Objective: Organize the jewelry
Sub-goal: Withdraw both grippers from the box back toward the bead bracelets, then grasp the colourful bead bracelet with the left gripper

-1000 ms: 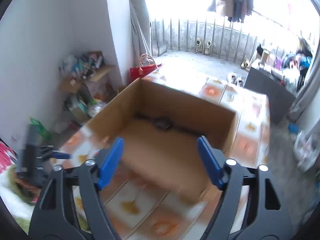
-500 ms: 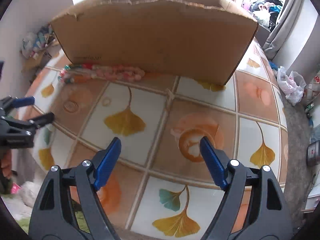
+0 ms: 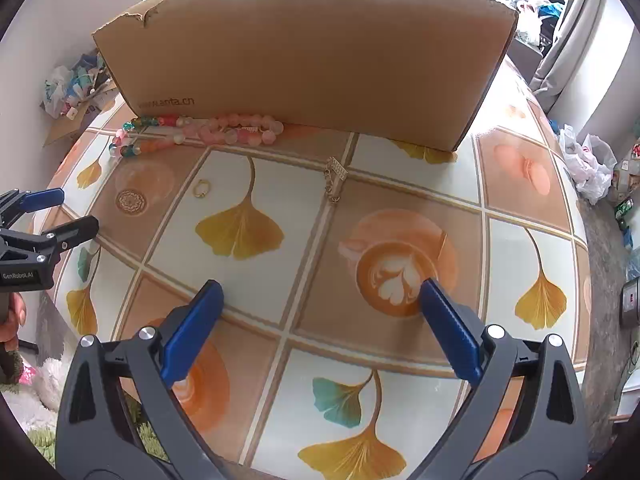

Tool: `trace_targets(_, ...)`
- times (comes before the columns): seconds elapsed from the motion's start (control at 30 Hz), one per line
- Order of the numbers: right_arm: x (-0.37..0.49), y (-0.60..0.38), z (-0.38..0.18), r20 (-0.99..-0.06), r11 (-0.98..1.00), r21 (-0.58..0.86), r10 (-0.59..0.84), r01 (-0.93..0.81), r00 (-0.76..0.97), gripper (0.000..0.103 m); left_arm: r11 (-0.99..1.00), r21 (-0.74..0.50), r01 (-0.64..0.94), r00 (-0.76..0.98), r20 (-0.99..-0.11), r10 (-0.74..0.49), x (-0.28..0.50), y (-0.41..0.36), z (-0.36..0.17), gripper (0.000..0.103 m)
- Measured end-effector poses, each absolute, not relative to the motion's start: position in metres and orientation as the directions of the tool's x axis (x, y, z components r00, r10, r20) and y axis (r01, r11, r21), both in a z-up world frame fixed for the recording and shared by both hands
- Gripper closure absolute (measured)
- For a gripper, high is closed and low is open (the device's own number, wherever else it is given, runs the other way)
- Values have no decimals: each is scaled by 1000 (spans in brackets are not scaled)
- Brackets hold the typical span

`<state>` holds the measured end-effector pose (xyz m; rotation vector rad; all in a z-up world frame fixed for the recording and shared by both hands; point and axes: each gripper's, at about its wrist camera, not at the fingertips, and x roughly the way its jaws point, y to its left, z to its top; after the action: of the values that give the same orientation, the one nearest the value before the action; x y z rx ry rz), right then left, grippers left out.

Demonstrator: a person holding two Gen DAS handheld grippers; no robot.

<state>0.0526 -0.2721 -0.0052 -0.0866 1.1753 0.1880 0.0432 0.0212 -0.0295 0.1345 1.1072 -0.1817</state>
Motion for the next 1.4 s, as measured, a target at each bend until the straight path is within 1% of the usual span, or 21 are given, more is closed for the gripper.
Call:
trace_targets(0.13, 48, -272, -3, -912, 976, 34, 118, -215, 392, 8, 969, 14, 247, 439, -893, -99, 40, 22, -29, 6)
trace_targets(0.2, 50, -273, -6, -919, 974, 35, 119, -224, 376, 8, 968, 18, 249, 453, -886, -100, 39, 24, -27, 6)
trace_targets(0.27, 52, -272, -4, -927, 976, 43, 118, -213, 356, 8, 967, -22, 253, 483, -864, -146, 38, 28, -19, 7)
trace_targets(0.37, 52, -267, 14, -889, 973, 79, 168, -217, 427, 8, 960, -95, 264, 538, -811, -229, 41, 34, -1, 13)
trace_targets(0.43, 52, -258, 28, -851, 959, 113, 229, -261, 472, 8, 956, -117, 271, 562, -786, -256, 48, 35, 6, 18)
trace_targets(0.57, 56, -240, 41, -812, 935, 160, 307, -317, 496, 8, 955, -138, 263, 571, -775, -270, 72, 33, 8, 36)
trace_targets(0.63, 59, -232, 42, -805, 928, 172, 326, -332, 496, 11, 959, -131, 252, 567, -783, -256, 83, 32, 5, 41)
trace_targets(0.7, 62, -228, 40, -806, 927, 162, 323, -339, 496, 11, 967, -92, 237, 556, -803, -213, 93, 28, -1, 53)
trace_targets(0.73, 62, -226, 40, -807, 927, 154, 317, -341, 499, 11, 968, -88, 235, 546, -812, -206, 97, 26, -4, 55)
trace_targets(0.8, 63, -222, 39, -806, 924, 143, 316, -353, 501, 12, 971, -90, 223, 517, -833, -195, 104, 24, -11, 67)
trace_targets(0.93, 64, -220, 39, -803, 923, 133, 314, -361, 507, 12, 976, -50, 212, 518, -841, -156, 106, 17, -17, 79)
trace_targets(0.97, 64, -220, 40, -802, 924, 129, 311, -360, 510, 12, 976, -33, 213, 522, -841, -142, 106, 16, -18, 86)
trace_targets(1.0, 64, -221, 40, -801, 924, 129, 311, -360, 511, 14, 977, -18, 213, 526, -841, -130, 106, 15, -19, 89)
trace_targets(1.03, 65, -221, 39, -801, 924, 130, 311, -358, 512, 18, 976, -8, 217, 527, -841, -124, 106, 15, -19, 90)
trace_targets(1.1, 66, -222, 38, -803, 926, 138, 312, -350, 509, 20, 975, 3, 220, 528, -841, -117, 105, 15, -20, 93)
trace_targets(1.2, 67, -225, 37, -803, 927, 159, 322, -340, 502, 26, 973, 5, 230, 526, -842, -120, 98, 19, -19, 93)
trace_targets(1.23, 68, -226, 37, -803, 927, 166, 326, -338, 499, 27, 973, 5, 231, 525, -843, -120, 98, 20, -20, 93)
trace_targets(1.3, 68, -228, 37, -802, 925, 183, 336, -332, 494, 28, 973, -11, 232, 519, -845, -134, 92, 26, -19, 93)
trace_targets(1.4, 70, -230, 37, -801, 918, 219, 362, -330, 478, 34, 971, -47, 236, 507, -846, -164, 81, 33, -18, 93)
